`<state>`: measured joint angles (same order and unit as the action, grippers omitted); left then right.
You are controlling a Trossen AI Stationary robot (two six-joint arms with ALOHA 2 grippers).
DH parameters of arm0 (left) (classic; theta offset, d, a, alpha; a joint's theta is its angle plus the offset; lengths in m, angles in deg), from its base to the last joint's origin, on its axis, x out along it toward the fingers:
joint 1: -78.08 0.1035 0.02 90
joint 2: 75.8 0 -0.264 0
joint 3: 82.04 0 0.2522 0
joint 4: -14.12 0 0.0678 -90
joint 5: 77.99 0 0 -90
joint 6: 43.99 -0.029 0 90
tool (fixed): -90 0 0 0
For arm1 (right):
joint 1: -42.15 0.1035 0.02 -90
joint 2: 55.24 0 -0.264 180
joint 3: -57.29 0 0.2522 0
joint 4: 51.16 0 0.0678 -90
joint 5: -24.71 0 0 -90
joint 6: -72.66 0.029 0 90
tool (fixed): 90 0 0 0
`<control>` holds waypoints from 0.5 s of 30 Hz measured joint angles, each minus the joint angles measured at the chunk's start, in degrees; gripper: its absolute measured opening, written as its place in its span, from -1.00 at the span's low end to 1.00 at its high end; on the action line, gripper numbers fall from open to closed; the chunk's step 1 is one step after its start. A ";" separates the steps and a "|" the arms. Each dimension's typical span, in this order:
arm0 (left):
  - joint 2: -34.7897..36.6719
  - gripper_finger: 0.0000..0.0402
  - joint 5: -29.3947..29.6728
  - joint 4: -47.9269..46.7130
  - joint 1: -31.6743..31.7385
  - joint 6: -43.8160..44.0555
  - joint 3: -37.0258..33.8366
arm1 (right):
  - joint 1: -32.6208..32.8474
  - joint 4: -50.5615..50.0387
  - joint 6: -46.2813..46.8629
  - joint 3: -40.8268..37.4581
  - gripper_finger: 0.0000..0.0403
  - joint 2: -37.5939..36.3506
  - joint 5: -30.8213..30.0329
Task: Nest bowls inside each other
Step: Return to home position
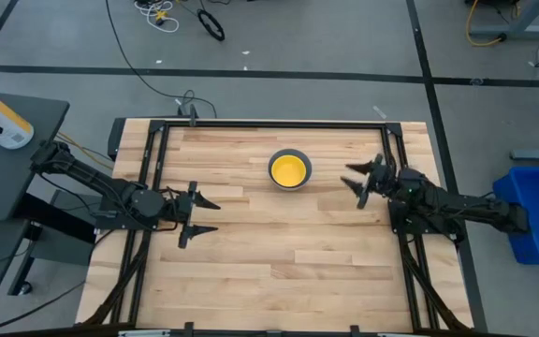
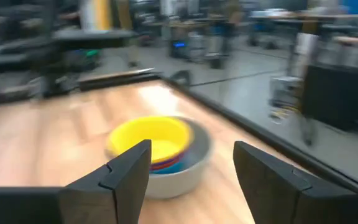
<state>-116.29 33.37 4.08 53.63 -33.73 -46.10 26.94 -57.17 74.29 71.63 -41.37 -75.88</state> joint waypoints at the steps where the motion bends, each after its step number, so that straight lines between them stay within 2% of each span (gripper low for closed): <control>1: 0.00 0.47 0.00 0.01 0.00 0.02 0.00 | 1.30 -0.27 -0.63 0.00 0.19 -0.36 1.72; 4: 0.00 0.47 0.00 0.02 0.00 0.11 0.00 | 4.29 -0.24 -2.01 0.00 0.22 -1.72 5.11; 10: 0.00 0.47 0.00 0.02 0.00 1.35 0.00 | 8.78 -6.21 -3.58 0.01 0.28 -4.49 2.19; 15: -0.02 0.47 0.00 -0.22 0.00 1.55 0.00 | 9.80 -6.71 -2.45 0.04 0.32 -4.27 5.31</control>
<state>-116.30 33.37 3.86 53.63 -32.17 -46.10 36.74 -63.88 71.84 71.68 -45.64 -70.57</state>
